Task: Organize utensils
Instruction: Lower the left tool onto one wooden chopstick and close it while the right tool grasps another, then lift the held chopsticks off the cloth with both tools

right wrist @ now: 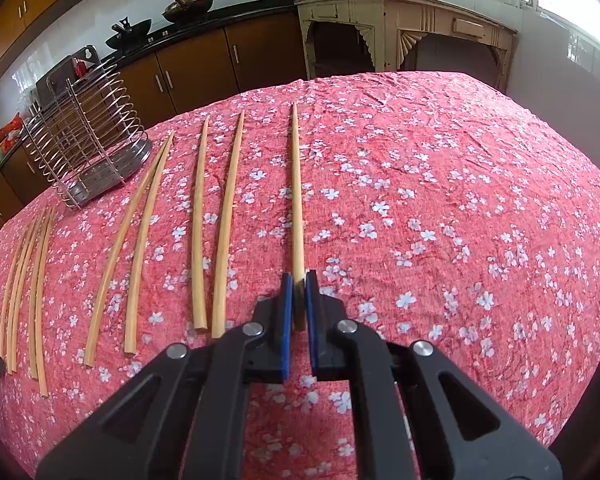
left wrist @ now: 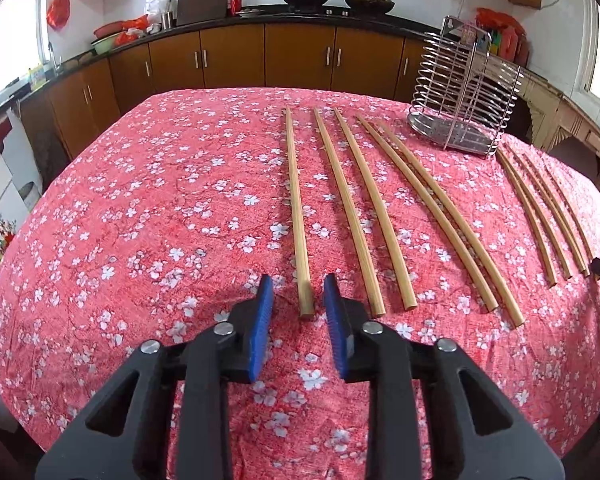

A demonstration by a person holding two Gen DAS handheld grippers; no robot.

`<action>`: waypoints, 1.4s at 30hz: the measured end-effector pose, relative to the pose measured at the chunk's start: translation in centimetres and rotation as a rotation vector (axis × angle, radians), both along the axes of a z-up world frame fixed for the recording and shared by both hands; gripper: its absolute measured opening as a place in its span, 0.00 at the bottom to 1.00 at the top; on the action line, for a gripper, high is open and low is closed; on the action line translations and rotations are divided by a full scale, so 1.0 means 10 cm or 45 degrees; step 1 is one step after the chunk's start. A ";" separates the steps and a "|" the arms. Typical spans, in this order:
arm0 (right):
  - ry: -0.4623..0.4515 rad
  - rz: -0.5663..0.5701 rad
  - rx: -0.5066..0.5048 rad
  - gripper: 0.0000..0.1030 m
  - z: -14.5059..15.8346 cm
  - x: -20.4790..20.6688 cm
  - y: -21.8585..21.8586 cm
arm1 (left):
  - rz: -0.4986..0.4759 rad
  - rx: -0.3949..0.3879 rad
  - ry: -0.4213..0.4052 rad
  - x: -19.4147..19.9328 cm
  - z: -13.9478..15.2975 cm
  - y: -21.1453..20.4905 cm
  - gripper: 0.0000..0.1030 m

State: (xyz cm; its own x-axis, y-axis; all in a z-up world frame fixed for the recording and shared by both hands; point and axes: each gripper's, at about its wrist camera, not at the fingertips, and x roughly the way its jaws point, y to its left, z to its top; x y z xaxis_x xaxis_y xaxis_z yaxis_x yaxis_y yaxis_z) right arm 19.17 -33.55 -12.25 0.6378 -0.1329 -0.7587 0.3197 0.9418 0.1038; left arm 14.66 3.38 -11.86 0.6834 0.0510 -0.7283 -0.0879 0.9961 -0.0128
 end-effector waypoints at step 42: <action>0.030 -0.066 -0.052 0.08 -0.02 0.53 -0.30 | -0.158 0.043 0.054 0.65 0.09 0.22 0.47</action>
State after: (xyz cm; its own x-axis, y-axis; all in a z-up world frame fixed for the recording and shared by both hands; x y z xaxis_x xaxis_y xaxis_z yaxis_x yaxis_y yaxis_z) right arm 24.43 -36.60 -12.45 0.6112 -0.1962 -0.7668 0.3701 0.9272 0.0577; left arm 21.18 5.60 -10.96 0.6547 -0.0072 -0.7558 0.0367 0.9991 0.0223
